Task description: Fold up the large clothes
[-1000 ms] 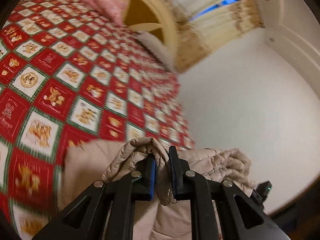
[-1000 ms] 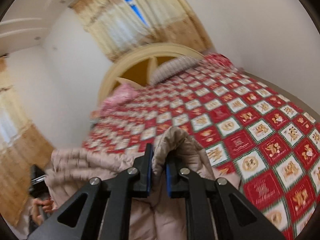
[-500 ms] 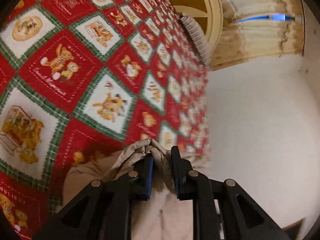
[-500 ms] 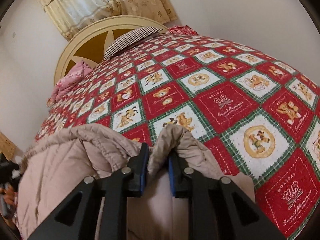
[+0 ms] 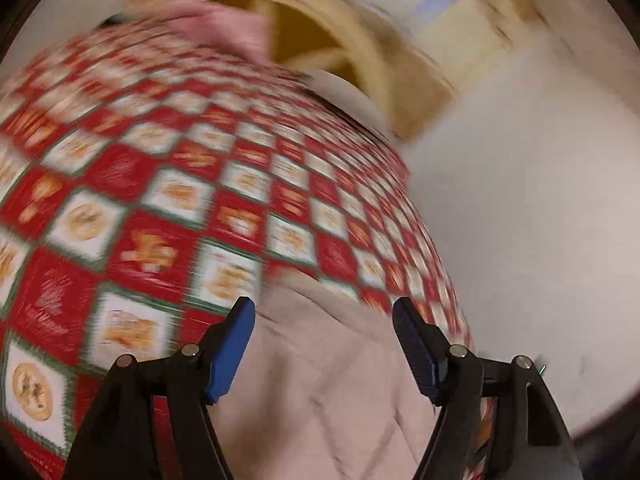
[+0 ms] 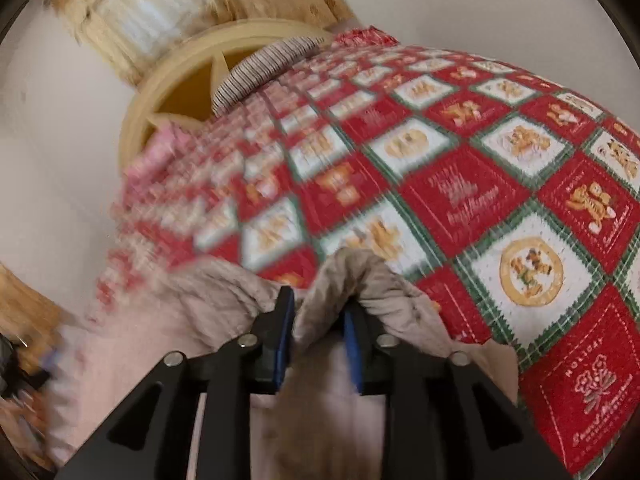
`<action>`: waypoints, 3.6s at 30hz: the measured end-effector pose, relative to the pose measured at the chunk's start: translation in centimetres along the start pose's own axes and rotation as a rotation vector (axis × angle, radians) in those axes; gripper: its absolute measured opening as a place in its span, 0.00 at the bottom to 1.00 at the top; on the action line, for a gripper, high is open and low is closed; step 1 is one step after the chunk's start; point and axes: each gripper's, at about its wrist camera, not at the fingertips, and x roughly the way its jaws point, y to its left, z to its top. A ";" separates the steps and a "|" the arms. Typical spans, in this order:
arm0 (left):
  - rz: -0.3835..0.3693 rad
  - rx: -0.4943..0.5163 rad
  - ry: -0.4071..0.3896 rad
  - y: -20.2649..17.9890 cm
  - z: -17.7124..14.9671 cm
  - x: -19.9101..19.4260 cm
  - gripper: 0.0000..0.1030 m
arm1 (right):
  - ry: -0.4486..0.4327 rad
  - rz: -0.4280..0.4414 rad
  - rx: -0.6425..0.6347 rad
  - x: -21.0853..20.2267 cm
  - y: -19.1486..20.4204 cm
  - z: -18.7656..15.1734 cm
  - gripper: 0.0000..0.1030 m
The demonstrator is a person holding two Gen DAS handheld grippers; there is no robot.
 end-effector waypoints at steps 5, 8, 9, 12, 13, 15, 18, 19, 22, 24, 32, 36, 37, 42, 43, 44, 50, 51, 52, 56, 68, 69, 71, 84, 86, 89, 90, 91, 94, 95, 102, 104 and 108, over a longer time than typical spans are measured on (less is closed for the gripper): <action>-0.072 0.242 0.126 -7.9 -3.9 6.1 0.70 | -0.216 0.116 -0.105 -6.7 6.7 -0.3 0.95; 0.002 0.377 0.121 -11.0 -6.7 9.1 0.70 | -0.071 -0.029 -0.326 -2.0 12.7 -3.1 0.29; 0.032 0.399 0.127 -11.2 -7.4 9.9 0.70 | -0.039 -0.046 -0.358 -0.5 13.8 -4.1 0.21; 0.088 0.408 0.180 -11.2 -9.9 12.2 0.70 | 0.048 0.000 -0.338 4.1 14.8 -7.3 0.21; 0.109 0.425 0.177 -11.0 -10.6 12.6 0.70 | 0.067 -0.018 -0.343 5.7 15.1 -8.2 0.21; 0.168 0.480 0.155 -11.0 -11.9 13.1 0.70 | 0.088 -0.042 -0.357 8.6 14.8 -9.8 0.22; 0.185 0.503 0.143 -10.2 -12.7 13.8 0.71 | 0.079 -0.084 -0.369 11.1 13.1 -11.5 0.19; 0.180 0.497 0.131 -9.9 -12.9 14.2 0.71 | 0.060 -0.083 -0.372 11.2 12.6 -11.8 0.19; 0.193 0.516 0.091 -9.5 -13.7 15.1 0.72 | 0.033 -0.095 -0.381 11.0 11.9 -12.5 0.18; 0.206 0.520 0.096 -9.6 -14.0 15.6 0.72 | 0.044 -0.107 -0.384 11.3 11.9 -12.5 0.18; 0.270 0.533 0.122 -9.7 -14.2 17.3 0.73 | 0.111 -0.136 -0.373 11.4 12.1 -11.9 0.18; 0.274 0.533 0.124 -9.6 -14.1 17.4 0.73 | 0.090 -0.099 -0.315 8.7 14.0 -11.0 0.25; 0.277 0.535 0.123 -9.6 -14.1 17.4 0.73 | 0.067 -0.087 -0.322 7.8 14.6 -11.3 0.25; 0.293 0.544 0.120 -9.7 -14.2 17.5 0.73 | 0.105 -0.093 -0.314 9.0 14.7 -14.1 0.25; 0.300 0.546 0.120 -9.8 -14.2 17.5 0.73 | 0.111 -0.104 -0.302 9.7 13.9 -14.6 0.24; 0.305 0.548 0.119 -9.9 -14.2 17.5 0.73 | 0.086 -0.099 -0.303 10.0 13.4 -15.0 0.22; 0.227 0.510 0.131 -9.7 -13.9 15.1 0.73 | 0.077 -0.108 -0.330 10.6 13.2 -15.3 0.21; 0.212 0.501 0.128 -9.7 -13.6 14.0 0.73 | 0.076 -0.111 -0.332 10.8 13.4 -15.3 0.21; 0.208 0.495 0.109 -9.8 -13.3 12.6 0.73 | 0.075 -0.114 -0.333 10.8 13.4 -15.3 0.21; 0.199 0.433 -0.043 -8.2 -11.2 5.2 0.73 | 0.071 -0.105 -0.331 10.9 12.9 -15.3 0.21; 0.109 0.160 0.083 1.5 -9.0 5.6 0.85 | 0.064 -0.101 -0.335 10.3 12.9 -15.8 0.22; 0.104 0.162 0.083 1.7 -9.3 5.8 0.85 | 0.064 -0.100 -0.336 10.3 12.9 -15.8 0.23; 0.085 0.117 0.076 2.2 -9.3 4.9 0.85 | 0.064 -0.098 -0.336 10.2 12.9 -15.8 0.23; 0.005 -0.096 0.158 7.9 -9.7 6.2 0.87 | 0.063 -0.099 -0.335 10.2 13.0 -15.9 0.23; -0.023 -0.093 0.179 7.6 -9.8 6.2 0.87 | 0.063 -0.098 -0.335 10.2 12.9 -15.9 0.23; -0.155 -0.157 0.224 7.2 -10.3 6.8 0.87 | 0.063 -0.099 -0.336 10.2 13.0 -15.9 0.23; -0.174 -0.165 0.223 6.9 -10.6 7.0 0.87 | 0.063 -0.099 -0.336 10.2 12.9 -15.9 0.23; -0.164 -0.153 0.215 6.6 -10.7 7.1 0.86 | 0.062 -0.101 -0.338 10.2 13.0 -15.9 0.23; -0.162 -0.178 0.198 6.9 -10.9 7.2 0.61 | 0.061 -0.113 -0.345 10.1 13.3 -16.0 0.23; -0.183 -0.209 0.195 7.3 -11.0 7.3 0.54 | 0.066 -0.131 -0.354 10.1 13.7 -16.0 0.23; -0.245 -0.205 0.141 7.2 -11.7 5.5 0.41 | -0.051 -0.111 -0.454 6.6 20.6 -14.1 0.24; -0.260 -0.197 0.126 7.1 -11.9 5.2 0.41 | -0.053 -0.113 -0.521 7.5 22.3 -14.2 0.24; -0.342 -0.228 0.094 7.8 -12.9 3.8 0.40 | 0.210 -0.196 -0.468 15.5 20.0 -16.2 0.24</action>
